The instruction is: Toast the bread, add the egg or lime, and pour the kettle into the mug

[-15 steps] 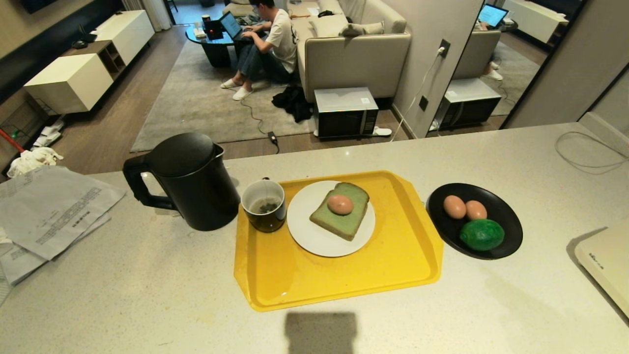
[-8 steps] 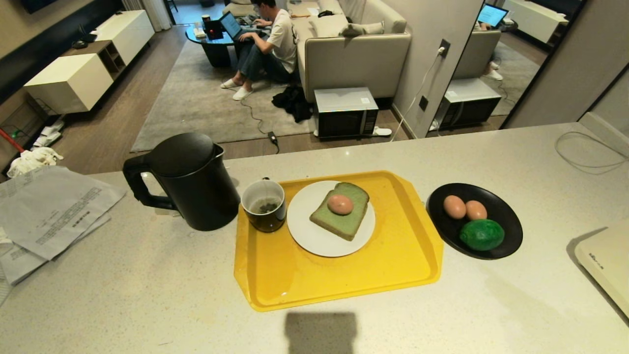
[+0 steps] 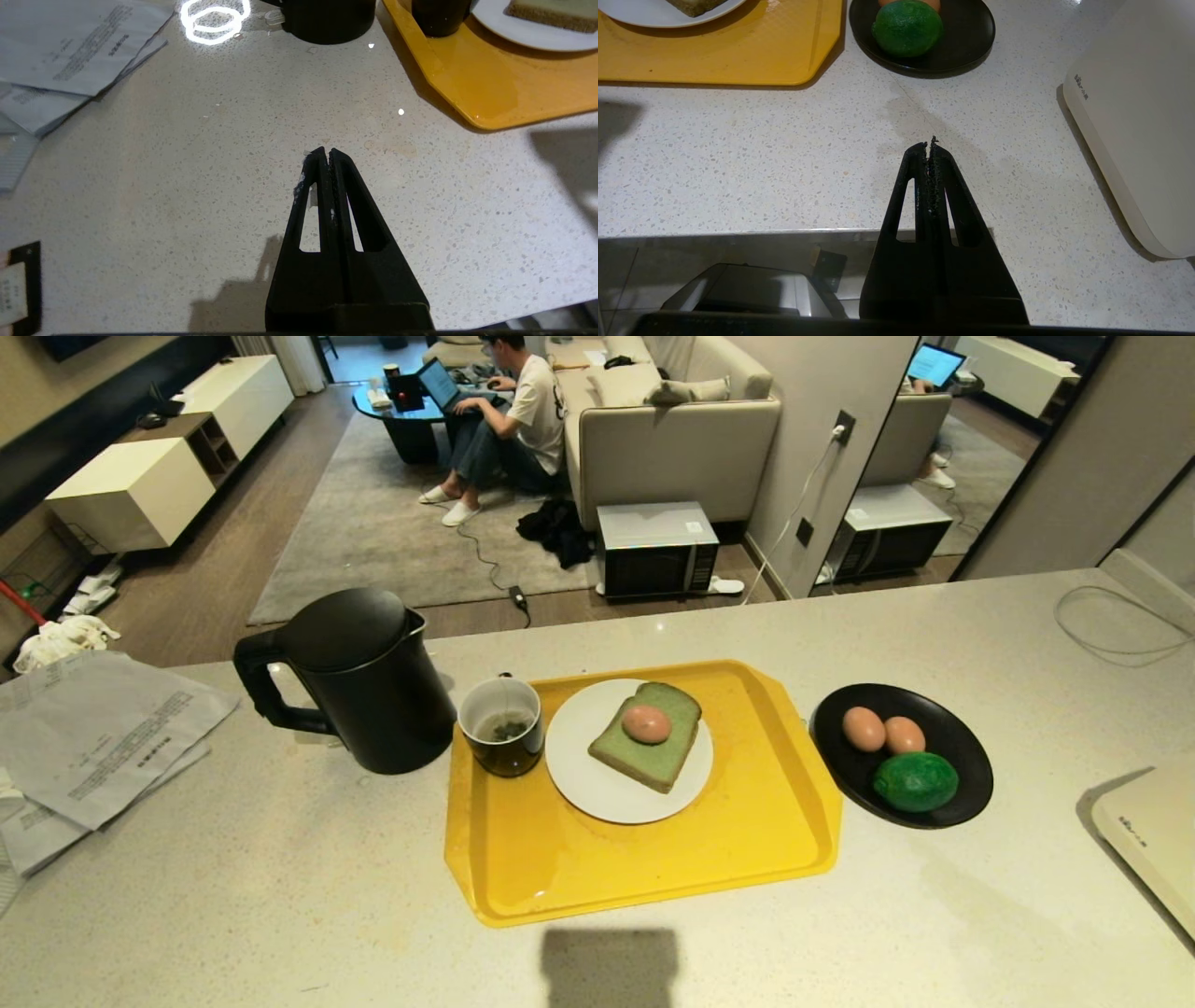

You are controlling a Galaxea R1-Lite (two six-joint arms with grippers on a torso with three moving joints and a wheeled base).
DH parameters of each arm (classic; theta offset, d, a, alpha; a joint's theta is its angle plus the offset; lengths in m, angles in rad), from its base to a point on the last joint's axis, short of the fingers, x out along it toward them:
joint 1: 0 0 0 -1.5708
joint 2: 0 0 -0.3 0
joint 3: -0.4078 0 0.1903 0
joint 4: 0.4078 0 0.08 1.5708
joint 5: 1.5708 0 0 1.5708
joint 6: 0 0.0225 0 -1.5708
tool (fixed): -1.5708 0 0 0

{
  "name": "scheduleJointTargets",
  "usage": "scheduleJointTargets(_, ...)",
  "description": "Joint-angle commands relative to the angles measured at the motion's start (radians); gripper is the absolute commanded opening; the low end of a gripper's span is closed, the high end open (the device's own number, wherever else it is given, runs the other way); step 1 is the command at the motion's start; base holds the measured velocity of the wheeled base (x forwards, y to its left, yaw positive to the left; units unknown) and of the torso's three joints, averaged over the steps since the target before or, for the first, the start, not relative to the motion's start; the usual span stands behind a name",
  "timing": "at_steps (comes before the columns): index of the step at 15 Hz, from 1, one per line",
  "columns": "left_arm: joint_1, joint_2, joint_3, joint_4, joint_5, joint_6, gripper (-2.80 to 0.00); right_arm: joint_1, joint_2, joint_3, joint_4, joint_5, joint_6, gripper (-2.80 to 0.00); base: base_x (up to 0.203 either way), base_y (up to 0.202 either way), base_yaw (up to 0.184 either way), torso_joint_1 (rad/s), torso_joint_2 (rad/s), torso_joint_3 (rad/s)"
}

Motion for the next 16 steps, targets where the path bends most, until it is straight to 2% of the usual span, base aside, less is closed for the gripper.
scheduleJointTargets(1,0.000,0.001,0.000,-0.002,0.018,-0.051,-2.80,0.000,0.001,0.000,0.000,0.001,-0.001,-2.80,0.000,0.000,0.000,0.000,0.00,0.000)
scheduleJointTargets(16,0.000,0.001,0.000,-0.008,0.023,-0.055,-2.80,0.000,0.001,0.000,0.000,0.001,-0.001,-2.80,0.000,0.000,0.000,0.000,0.00,0.000)
